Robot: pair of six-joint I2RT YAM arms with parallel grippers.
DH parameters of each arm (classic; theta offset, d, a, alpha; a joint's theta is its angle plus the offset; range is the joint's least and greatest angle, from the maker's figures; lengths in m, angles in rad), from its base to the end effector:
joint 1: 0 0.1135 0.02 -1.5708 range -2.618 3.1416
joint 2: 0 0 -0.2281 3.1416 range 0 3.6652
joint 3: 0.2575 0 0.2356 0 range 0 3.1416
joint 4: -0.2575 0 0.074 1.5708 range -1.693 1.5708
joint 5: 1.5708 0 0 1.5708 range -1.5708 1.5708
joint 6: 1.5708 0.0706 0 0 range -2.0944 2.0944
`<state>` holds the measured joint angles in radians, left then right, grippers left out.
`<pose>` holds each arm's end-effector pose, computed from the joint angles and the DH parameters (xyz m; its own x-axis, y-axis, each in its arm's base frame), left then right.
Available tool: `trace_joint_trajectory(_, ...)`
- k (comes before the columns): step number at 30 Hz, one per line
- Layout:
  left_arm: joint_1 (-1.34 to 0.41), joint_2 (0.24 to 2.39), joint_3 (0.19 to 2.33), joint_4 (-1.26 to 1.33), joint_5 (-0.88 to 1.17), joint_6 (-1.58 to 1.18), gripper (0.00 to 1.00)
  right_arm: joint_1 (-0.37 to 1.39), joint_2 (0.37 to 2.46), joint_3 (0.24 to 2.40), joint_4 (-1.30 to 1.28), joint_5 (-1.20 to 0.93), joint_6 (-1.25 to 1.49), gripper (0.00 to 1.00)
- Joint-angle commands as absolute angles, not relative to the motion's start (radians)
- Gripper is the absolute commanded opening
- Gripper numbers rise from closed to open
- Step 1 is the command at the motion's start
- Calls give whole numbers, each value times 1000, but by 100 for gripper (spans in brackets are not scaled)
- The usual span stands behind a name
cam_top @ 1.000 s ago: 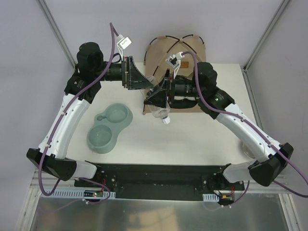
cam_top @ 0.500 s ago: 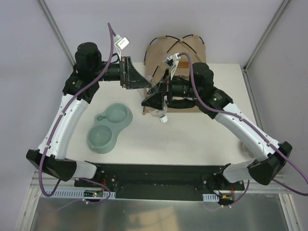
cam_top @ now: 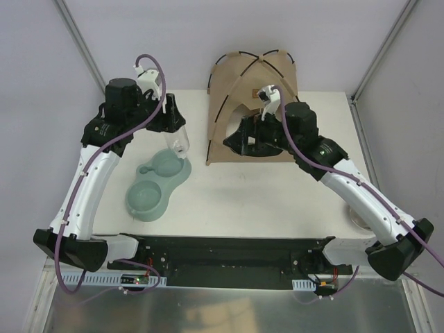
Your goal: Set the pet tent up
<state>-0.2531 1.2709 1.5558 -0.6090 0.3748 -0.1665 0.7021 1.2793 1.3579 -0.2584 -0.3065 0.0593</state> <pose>0.2712 -0.0968 0.4085 -0.3983 -0.0563 -0.9155 0.5100 0.8160 -0.2721 0.2274 0.2203 0.3844 -0.1862 -0.0835 -0.9790 -0.8328 0.5421 0.1122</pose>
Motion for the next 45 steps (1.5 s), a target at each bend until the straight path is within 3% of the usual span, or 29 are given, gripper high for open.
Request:
trace_joint_trajectory(1,-250,1249,1511,-605,62,-49,35,680,1221,1325,-230,-186,101,99)
trace_joint_trajectory(7,-242,1198,1359,-489,-136,-60,35,676,1218,1284,-213,-170,135,99)
trace_joint_trajectory(15,-172,1086,1166,-368,-215,-115,32,669,1232,1281,-212,-184,132,99)
trace_joint_trajectory(45,-78,954,867,-166,-242,-182,34,621,1318,1348,-222,-255,141,99)
